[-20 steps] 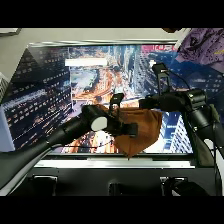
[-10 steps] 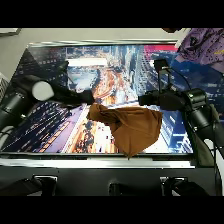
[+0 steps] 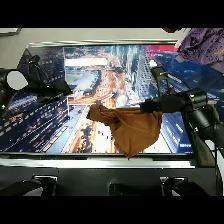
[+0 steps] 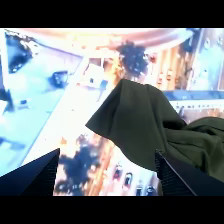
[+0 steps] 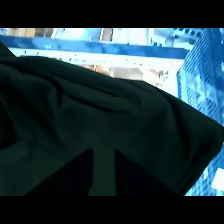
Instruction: Fold the clothes and pants, and hang the long-sleeved shirts on hangers.
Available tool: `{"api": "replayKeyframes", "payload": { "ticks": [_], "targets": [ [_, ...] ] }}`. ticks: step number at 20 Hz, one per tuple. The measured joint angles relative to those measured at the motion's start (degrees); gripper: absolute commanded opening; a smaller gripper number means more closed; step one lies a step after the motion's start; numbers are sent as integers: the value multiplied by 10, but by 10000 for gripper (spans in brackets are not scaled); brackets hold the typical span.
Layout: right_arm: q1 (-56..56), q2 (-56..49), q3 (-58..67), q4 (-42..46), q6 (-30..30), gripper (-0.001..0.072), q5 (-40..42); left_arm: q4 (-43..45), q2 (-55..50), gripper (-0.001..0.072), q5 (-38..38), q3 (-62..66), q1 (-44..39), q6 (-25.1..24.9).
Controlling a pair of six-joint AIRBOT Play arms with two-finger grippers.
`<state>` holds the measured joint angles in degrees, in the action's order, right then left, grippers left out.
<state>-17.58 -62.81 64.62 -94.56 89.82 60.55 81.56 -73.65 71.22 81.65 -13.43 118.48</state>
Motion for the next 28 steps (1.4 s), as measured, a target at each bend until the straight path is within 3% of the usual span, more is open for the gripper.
{"api": "replayKeyframes", "payload": {
  "ticks": [1, 3, 6, 11, 13, 22, 23, 26, 27, 28],
  "targets": [
    [7, 5, -1, 3, 8, 240, 13, 0, -2, 673, 4, -1, 10, -3],
    [47, 18, -14, 9, 15, 409, 26, 0, -5, 672, 8, -8, 27, -14],
    [177, 33, -72, -43, 7, 419, 40, -4, -7, 672, 11, -28, 51, -38],
    [384, 37, -236, -258, 96, 425, 64, -9, -7, 672, 9, -57, 66, -67],
    [412, 28, -286, -300, 133, 480, 65, -10, -8, 672, 6, -65, 67, -75],
    [439, -59, -356, -395, 244, 467, 32, -22, -21, 672, -2, -75, 69, -96],
    [440, -70, -357, -403, 253, 405, 31, -30, -26, 672, -3, -75, 70, -103],
    [440, -101, -360, -418, 278, 79, 20, -75, -45, 672, -10, -76, 76, -134],
    [440, -108, -360, -422, 285, 27, 20, -94, -52, 672, -16, -77, 78, -147],
    [440, -112, -360, -423, 292, 27, 21, -114, -61, 672, -25, -80, 80, -161]
  ]
}}
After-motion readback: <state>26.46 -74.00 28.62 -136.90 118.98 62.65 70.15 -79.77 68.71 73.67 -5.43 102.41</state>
